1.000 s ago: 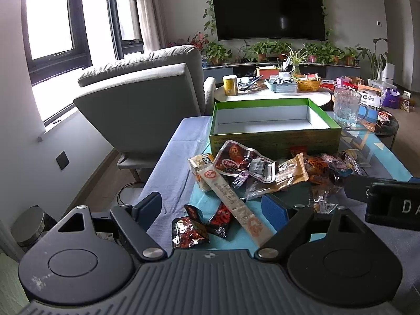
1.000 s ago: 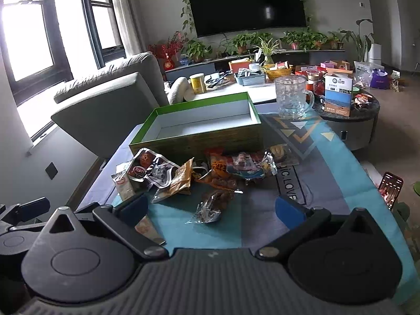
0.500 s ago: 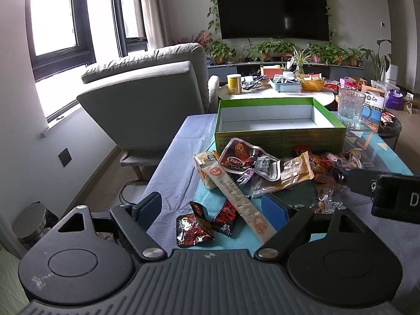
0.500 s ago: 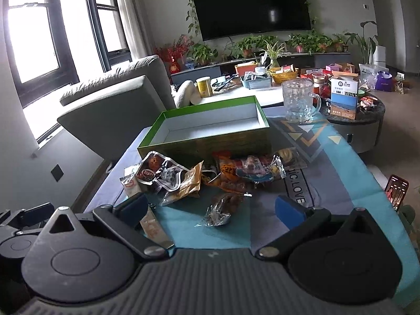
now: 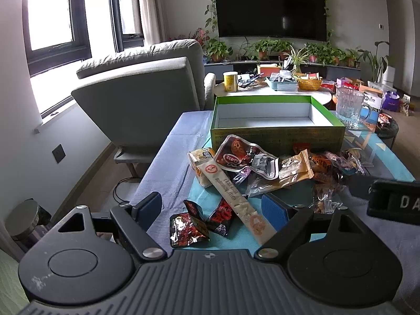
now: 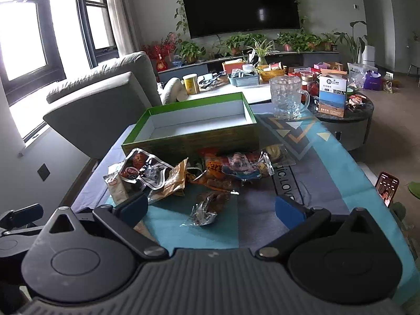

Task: Organize snacks
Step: 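Move the left gripper toward the red-black candy packet on the cloth, then grasp the red-black candy packet with the left gripper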

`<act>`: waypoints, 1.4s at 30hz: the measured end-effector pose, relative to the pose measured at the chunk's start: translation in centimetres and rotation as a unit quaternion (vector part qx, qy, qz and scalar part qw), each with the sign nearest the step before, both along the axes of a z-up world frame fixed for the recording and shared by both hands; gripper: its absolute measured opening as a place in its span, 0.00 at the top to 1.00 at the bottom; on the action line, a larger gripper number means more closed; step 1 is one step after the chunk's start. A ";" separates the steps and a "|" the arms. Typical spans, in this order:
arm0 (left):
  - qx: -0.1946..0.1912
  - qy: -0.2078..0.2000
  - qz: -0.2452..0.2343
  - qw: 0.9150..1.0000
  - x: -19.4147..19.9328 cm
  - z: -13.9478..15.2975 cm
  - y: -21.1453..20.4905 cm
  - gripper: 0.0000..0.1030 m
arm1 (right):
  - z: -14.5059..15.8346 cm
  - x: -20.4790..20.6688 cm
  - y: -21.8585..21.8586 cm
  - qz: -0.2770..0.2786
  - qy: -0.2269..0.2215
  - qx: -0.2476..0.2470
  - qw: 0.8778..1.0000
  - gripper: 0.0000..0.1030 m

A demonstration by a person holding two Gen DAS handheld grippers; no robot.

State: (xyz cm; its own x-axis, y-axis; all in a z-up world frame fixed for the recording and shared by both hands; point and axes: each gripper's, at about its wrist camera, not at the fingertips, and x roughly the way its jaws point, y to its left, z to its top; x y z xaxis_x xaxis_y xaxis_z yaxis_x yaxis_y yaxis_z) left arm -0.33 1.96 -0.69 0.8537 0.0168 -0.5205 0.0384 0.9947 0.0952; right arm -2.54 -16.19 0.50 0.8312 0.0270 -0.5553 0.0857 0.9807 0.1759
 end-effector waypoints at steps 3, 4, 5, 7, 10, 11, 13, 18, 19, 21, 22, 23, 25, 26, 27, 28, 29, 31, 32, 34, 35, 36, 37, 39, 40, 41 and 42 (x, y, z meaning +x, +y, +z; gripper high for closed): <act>-0.009 -0.005 -0.004 1.000 0.2 -0.4 0.0 0.20 | -0.6 0.3 -0.1 0.003 0.010 -0.001 1.000 0.01; -0.013 -0.006 -0.007 1.000 0.3 -0.6 0.0 0.20 | -0.7 0.3 -0.1 0.003 0.012 -0.002 1.000 0.01; -0.017 -0.005 -0.010 1.000 0.4 -0.8 0.0 0.20 | -1.0 0.4 -0.2 0.003 0.014 -0.003 1.000 0.01; -0.020 0.000 -0.018 1.000 0.6 -1.2 -0.2 0.20 | -1.4 0.5 -0.5 -0.001 0.017 -0.005 1.000 0.01; -0.019 0.006 -0.030 0.999 1.0 -2.0 -0.5 0.20 | -2.1 0.6 -1.1 -0.010 0.023 -0.004 1.000 0.01; -0.018 0.009 -0.031 0.999 1.2 -2.2 -0.6 0.20 | -2.3 0.7 -1.3 -0.013 0.026 -0.004 1.000 0.01; -0.015 0.017 -0.030 0.999 1.5 -2.8 -0.7 0.20 | -2.6 0.8 -1.4 -0.015 0.032 -0.007 0.999 0.01; -0.015 0.034 -0.020 0.999 2.3 -3.9 -0.3 0.20 | -3.3 0.9 -1.4 -0.013 0.030 -0.021 0.999 0.01; -0.015 0.036 -0.018 0.999 2.4 -4.1 -0.2 0.20 | -3.5 0.9 -1.2 -0.009 0.028 -0.024 0.999 0.01; -0.013 0.044 -0.013 0.999 2.7 -4.7 0.1 0.20 | -3.7 1.0 -0.9 -0.003 0.027 -0.034 0.999 0.01; -0.011 0.047 -0.011 0.999 2.9 -4.8 0.2 0.20 | -3.8 1.1 -0.8 -0.001 0.028 -0.038 0.999 0.01; -0.009 0.049 -0.008 0.999 3.0 -5.0 0.4 0.20 | -3.9 1.2 -0.7 0.001 0.028 -0.041 0.999 0.01; -0.006 0.049 0.001 0.999 3.3 -5.2 0.9 0.20 | -4.1 1.5 -0.5 0.005 0.029 -0.043 0.999 0.02; -0.005 0.047 0.005 0.999 3.5 -5.3 1.2 0.20 | -4.2 1.6 -0.5 0.007 0.030 -0.044 0.999 0.03; -0.003 0.047 0.009 0.999 3.7 -5.4 1.6 0.20 | -4.3 1.8 -0.4 0.008 0.031 -0.044 0.999 0.03; -0.002 0.047 0.012 0.999 3.9 -5.5 2.0 0.20 | -4.3 1.9 -0.3 0.010 0.032 -0.044 0.998 0.04; -0.002 0.049 0.018 0.999 4.2 -5.6 2.4 0.20 | -4.4 2.0 -0.2 0.012 0.033 -0.044 0.998 0.05; -0.007 0.056 0.028 0.998 4.7 -6.0 3.2 0.20 | -4.5 2.4 0.1 0.019 0.035 -0.042 0.998 0.06; -0.012 0.059 0.030 0.998 4.9 -6.2 3.5 0.20 | -4.5 2.5 0.1 0.021 0.036 -0.042 0.998 0.06; -0.018 0.063 0.028 0.997 5.3 -6.4 3.8 0.20 | -4.7 3.0 0.3 0.022 0.040 -0.043 0.998 0.06; -0.017 0.063 0.026 0.998 5.5 -6.5 3.9 0.20 | -4.7 3.2 0.4 0.021 0.042 -0.043 0.998 0.06; -0.014 0.063 0.025 0.998 5.6 -6.6 3.8 0.20 | -4.8 3.6 0.5 0.020 0.044 -0.043 0.998 0.06; -0.011 0.064 0.024 0.998 5.8 -6.7 3.7 0.20 | -4.8 3.9 0.5 0.018 0.045 -0.043 0.998 0.06; -0.006 0.064 0.020 0.998 6.0 -6.8 3.5 0.20 | -4.8 4.5 0.7 0.013 0.047 -0.041 0.998 0.06; -0.004 0.064 0.018 0.998 6.2 -6.9 3.4 0.20 | -4.9 4.9 0.8 0.011 0.049 -0.040 0.998 0.06; -0.002 0.063 0.016 0.998 6.4 -7.0 3.4 0.20 | -5.0 5.3 0.9 0.011 0.053 -0.040 0.998 0.06; 0.000 0.062 0.015 0.998 6.5 -7.0 3.3 0.20 | -5.1 5.7 1.1 0.010 0.057 -0.040 0.998 0.06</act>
State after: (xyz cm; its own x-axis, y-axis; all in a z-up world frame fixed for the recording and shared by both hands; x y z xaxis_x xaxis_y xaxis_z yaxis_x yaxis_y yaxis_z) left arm 6.21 5.26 -7.67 0.7819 0.0416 -0.6220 0.0202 0.9955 0.0920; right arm 3.19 -15.06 -4.58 0.7620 -0.0043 -0.6475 0.0805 0.9928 0.0882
